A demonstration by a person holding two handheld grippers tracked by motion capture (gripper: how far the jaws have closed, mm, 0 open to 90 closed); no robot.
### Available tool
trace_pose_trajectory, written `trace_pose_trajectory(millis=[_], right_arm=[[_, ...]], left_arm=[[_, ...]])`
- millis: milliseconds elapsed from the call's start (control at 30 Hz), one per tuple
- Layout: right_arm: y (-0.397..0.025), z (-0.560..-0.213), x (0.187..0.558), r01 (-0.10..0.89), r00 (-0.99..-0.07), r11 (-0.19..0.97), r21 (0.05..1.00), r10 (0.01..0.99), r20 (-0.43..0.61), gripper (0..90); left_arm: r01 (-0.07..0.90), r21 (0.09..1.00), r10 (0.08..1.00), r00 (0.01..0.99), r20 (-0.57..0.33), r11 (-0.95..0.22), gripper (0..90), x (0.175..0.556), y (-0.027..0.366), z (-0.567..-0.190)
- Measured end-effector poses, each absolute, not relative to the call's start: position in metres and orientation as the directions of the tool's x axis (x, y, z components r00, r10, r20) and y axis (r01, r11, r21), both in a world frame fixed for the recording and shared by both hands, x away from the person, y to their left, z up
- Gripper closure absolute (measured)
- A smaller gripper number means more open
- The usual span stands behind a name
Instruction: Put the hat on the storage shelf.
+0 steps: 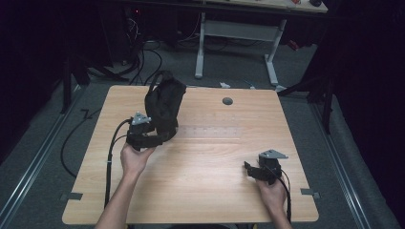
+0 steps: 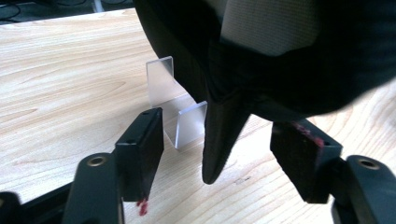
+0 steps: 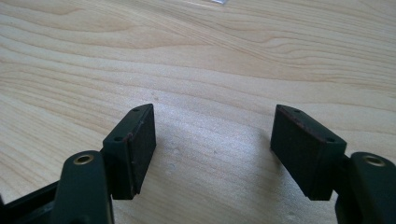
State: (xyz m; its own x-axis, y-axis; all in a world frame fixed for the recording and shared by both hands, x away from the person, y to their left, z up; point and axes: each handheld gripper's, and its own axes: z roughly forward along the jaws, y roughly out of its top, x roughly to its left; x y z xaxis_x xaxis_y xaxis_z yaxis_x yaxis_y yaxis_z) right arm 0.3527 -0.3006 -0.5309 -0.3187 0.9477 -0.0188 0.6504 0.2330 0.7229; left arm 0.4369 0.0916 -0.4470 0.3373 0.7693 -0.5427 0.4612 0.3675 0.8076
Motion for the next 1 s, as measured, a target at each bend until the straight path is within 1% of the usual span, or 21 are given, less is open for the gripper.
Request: trace_pose_trajectory(millis=[267,567,1000], right_arm=[[-0.301,-0.531,0.353,0.651,-0.319,0.233,0.723,0.948,-0.018,31.2],[-0.301,-0.531,0.353,0.651,-0.318,0.233,0.723,0.948,-0.019,31.2],[-0.301,-0.531,0.353,0.650,-0.318,0.233,0.723,0.948,-0.019,31.2]], left_arm=[[0.462,0.803,0.758,0.343,-0.554,0.377,29.5,0.431,0.095,-0.441],[0.449,0.810,0.762,0.346,-0.547,0.377,28.6,0.422,0.102,-0.438],[0.445,0.802,0.750,0.347,-0.563,0.397,28.4,0.411,0.110,-0.434]])
